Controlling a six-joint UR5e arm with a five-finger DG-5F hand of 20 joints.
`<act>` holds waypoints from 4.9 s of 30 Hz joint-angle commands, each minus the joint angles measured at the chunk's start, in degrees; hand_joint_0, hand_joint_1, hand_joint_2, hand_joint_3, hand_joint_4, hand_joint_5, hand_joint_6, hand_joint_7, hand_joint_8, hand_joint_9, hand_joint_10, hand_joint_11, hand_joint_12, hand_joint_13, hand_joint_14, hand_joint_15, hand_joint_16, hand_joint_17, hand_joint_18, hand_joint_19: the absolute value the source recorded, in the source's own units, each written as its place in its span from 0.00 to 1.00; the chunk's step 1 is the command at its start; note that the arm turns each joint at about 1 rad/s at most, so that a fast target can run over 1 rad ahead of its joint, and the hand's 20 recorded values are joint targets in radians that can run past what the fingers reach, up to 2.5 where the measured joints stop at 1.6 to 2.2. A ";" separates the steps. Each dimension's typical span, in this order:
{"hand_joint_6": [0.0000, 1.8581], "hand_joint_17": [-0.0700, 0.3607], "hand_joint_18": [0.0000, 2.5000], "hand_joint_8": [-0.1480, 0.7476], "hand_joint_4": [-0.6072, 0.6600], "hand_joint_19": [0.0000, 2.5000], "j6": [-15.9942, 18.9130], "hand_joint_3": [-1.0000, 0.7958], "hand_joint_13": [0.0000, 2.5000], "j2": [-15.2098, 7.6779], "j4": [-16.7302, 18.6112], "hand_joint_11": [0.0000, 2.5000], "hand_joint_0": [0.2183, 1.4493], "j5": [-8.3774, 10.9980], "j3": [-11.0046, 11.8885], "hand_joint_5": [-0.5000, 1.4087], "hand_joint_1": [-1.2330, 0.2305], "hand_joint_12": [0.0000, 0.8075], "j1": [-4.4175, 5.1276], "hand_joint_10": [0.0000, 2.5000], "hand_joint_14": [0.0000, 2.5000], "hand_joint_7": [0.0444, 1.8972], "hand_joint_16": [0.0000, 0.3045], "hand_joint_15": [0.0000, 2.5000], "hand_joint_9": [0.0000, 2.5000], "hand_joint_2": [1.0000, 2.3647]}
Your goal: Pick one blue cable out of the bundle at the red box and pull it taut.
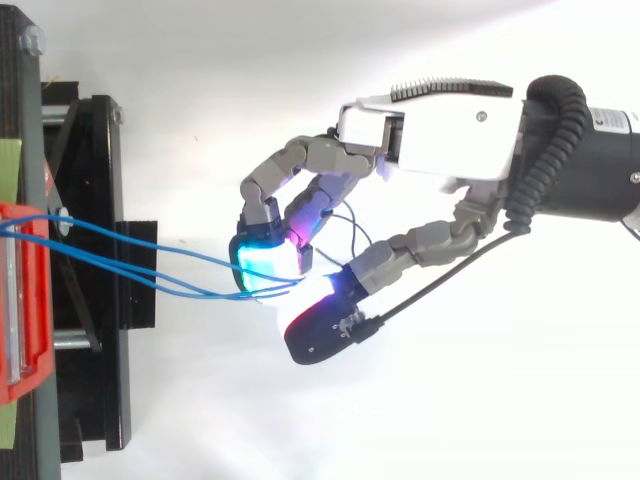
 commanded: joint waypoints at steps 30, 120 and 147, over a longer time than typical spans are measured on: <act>0.49 0.41 0.28 0.52 0.56 0.16 -0.05 0.38 0.34 0.27 0.04 0.28 0.32 -0.04 0.00 0.18 0.35 0.47 -0.31 0.00 0.01 0.52 0.16 0.18 0.39 0.01; 0.49 0.36 0.26 0.29 0.18 0.12 -0.05 0.28 0.29 0.27 0.13 0.22 0.48 0.05 1.14 0.18 0.16 0.39 -0.58 0.00 0.01 0.62 0.12 0.15 0.35 0.00; 0.45 0.40 0.24 0.37 0.34 0.15 -0.05 0.28 0.30 0.27 0.13 0.24 0.22 0.23 1.14 0.19 0.35 0.46 -0.58 0.00 0.00 0.48 0.15 0.16 0.40 0.00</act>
